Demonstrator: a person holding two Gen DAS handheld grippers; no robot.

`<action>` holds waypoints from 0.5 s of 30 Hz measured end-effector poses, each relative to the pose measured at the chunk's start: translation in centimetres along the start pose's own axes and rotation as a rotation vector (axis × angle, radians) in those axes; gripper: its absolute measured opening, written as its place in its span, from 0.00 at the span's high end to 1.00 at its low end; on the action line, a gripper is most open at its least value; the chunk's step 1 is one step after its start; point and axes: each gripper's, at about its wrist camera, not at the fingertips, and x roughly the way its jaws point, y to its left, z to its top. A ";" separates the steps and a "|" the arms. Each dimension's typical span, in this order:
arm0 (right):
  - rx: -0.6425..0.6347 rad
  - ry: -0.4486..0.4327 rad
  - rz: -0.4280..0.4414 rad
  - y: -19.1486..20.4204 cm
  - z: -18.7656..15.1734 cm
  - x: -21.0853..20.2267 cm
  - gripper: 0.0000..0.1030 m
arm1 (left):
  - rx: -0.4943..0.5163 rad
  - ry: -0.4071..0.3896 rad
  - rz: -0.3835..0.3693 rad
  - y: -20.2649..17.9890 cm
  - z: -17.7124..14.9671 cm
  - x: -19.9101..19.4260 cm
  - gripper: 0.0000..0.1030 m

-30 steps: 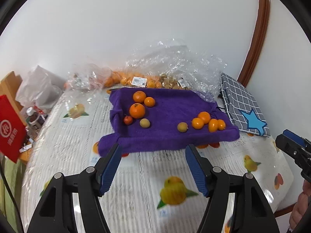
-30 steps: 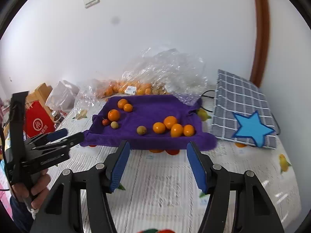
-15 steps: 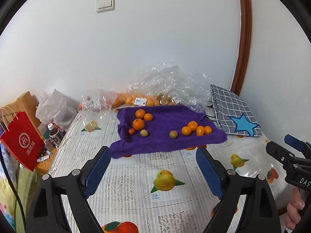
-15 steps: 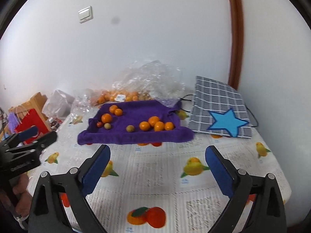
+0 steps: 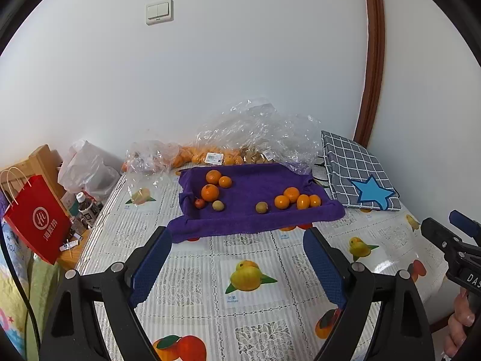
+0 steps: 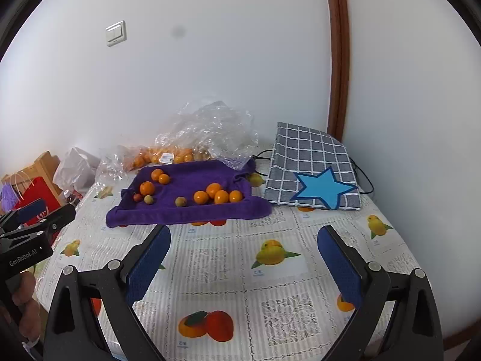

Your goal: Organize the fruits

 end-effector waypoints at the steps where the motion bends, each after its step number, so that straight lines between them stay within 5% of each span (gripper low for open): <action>1: 0.002 -0.001 -0.001 -0.1 0.0 -0.1 0.06 | 0.001 0.000 0.001 0.0 0.0 0.0 0.14; 15: 0.039 -0.005 -0.013 -1.1 0.0 -0.6 0.06 | -0.006 0.001 -0.007 0.1 0.2 -0.2 0.13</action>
